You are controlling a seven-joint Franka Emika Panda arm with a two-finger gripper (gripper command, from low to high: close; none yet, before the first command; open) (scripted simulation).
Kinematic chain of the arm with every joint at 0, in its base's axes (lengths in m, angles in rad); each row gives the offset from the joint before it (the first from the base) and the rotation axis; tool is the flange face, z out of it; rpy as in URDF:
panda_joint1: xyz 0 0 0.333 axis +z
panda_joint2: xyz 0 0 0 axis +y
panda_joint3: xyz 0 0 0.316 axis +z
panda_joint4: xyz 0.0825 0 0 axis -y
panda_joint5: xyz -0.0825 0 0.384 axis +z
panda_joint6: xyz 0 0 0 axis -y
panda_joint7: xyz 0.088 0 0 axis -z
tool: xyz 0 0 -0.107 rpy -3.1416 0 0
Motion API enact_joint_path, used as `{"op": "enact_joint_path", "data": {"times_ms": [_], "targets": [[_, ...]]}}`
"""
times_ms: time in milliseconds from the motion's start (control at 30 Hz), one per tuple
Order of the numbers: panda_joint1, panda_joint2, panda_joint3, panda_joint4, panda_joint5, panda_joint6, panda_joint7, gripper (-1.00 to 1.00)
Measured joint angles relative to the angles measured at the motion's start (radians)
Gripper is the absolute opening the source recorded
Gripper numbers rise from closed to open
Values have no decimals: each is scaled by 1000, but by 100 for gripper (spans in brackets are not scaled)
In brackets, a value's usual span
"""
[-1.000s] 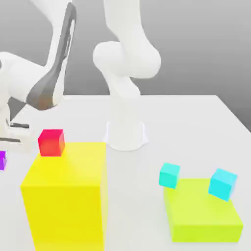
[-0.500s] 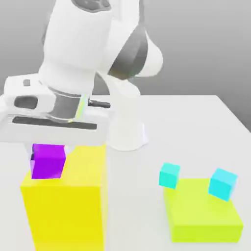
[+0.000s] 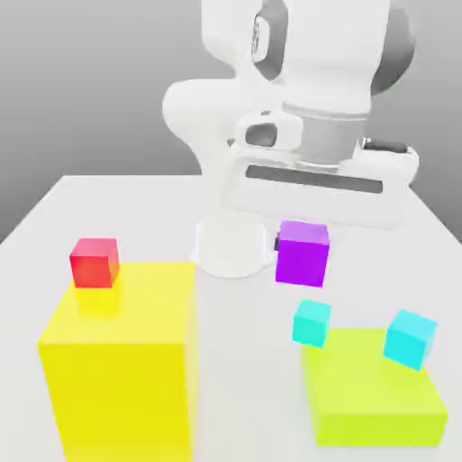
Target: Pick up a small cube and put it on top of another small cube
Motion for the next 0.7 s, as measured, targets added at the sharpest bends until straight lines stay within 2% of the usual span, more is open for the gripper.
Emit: {"op": "enact_joint_path", "data": {"times_ms": [367,567,600,700], "targets": [[0,-108,132,-223,219,101,539,-100],[-47,66,175,-277,207,319,608,-100],[-51,96,181,-283,202,355,613,100],[-51,96,181,-283,202,355,613,100]]}}
